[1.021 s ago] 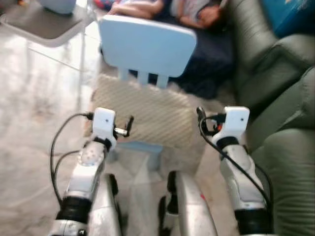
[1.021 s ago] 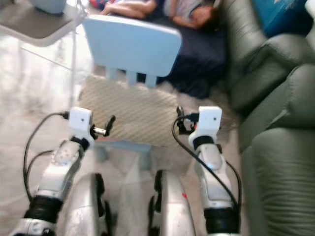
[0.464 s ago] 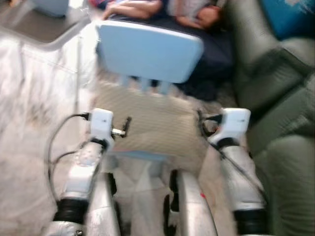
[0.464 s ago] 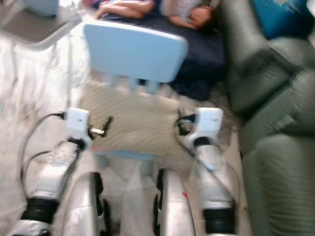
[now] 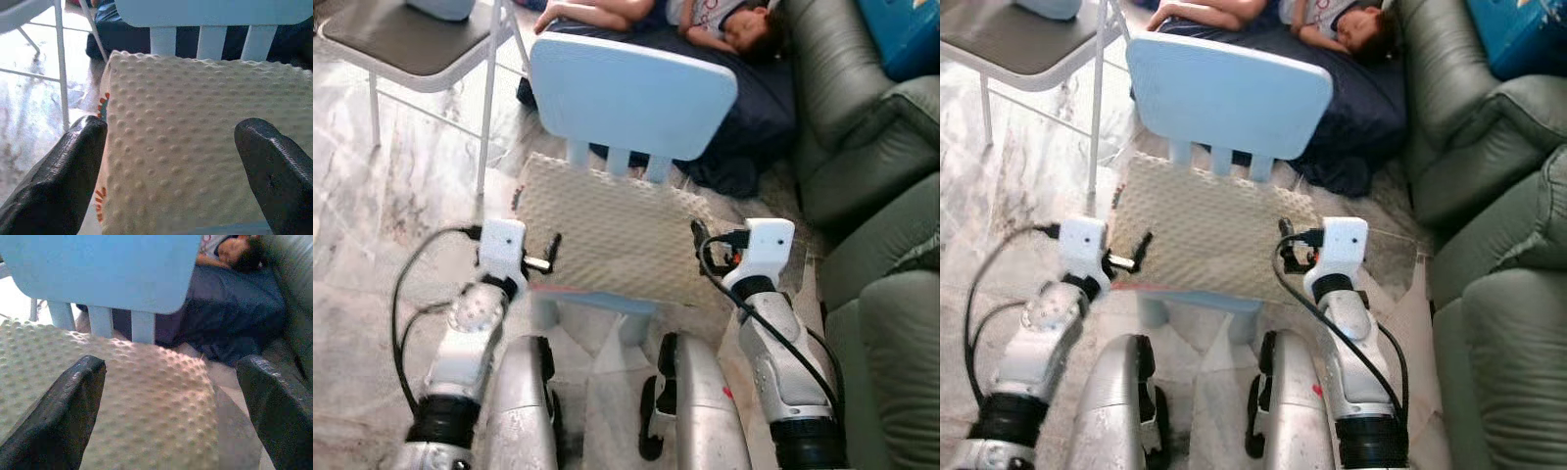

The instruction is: Move the pillow to the sofa

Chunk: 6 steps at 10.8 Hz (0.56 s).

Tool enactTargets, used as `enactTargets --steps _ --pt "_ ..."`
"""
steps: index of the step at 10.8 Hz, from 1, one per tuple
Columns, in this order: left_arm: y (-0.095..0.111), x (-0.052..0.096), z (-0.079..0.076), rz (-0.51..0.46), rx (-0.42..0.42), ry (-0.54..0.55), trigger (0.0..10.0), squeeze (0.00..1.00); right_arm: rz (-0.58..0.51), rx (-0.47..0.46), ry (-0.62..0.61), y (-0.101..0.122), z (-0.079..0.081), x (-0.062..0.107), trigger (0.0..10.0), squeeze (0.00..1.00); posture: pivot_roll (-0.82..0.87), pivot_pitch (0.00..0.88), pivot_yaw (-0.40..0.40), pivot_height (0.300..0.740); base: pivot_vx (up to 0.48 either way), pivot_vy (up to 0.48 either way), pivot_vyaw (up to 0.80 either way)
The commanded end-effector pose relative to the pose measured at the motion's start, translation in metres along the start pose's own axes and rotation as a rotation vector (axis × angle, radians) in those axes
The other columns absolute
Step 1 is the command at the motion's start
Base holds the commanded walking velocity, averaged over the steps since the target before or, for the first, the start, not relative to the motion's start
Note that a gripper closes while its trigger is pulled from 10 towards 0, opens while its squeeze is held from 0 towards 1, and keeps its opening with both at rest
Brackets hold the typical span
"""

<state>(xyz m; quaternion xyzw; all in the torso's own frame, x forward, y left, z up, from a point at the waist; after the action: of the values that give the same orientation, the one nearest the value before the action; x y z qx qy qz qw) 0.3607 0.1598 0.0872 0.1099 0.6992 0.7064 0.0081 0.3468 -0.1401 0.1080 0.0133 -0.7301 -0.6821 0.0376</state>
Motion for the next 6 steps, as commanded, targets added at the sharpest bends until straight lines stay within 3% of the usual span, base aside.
enactTargets --steps 1,4,6 --pt "-0.011 0.002 0.001 0.045 -0.019 0.001 10.0 0.0 0.009 -0.023 -0.011 -0.002 -0.006 0.005 10.0 0.0 -0.01 0.279 -0.075 0.568 0.0 0.0 0.0" --pt "-0.005 0.001 0.009 0.028 -0.01 0.051 10.0 0.0 0.038 -0.046 0.003 -0.007 -0.005 0.011 10.0 0.0 -0.01 0.326 -0.081 0.503 0.0 0.0 0.0" --pt "0.002 -0.001 0.015 -0.006 0.002 0.083 10.0 0.0 0.049 -0.076 0.087 -0.006 0.004 0.006 10.0 0.0 -0.01 0.345 -0.087 0.498 0.0 0.0 0.0"
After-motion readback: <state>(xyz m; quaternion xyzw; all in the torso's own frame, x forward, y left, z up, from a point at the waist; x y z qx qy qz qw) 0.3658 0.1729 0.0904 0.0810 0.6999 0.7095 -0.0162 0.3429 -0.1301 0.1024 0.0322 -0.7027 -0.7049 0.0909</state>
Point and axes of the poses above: a point about 5 cm out from each wrist's last joint towards the gripper, its own x axis pointing back from the gripper into the wrist, its own y axis along the axis of the wrist's last joint, z = x × y, the point moved 6 cm from there along -x, pointing out of the wrist towards the gripper, and after that the axes turned 9 degrees about x, right-handed, at the moved point
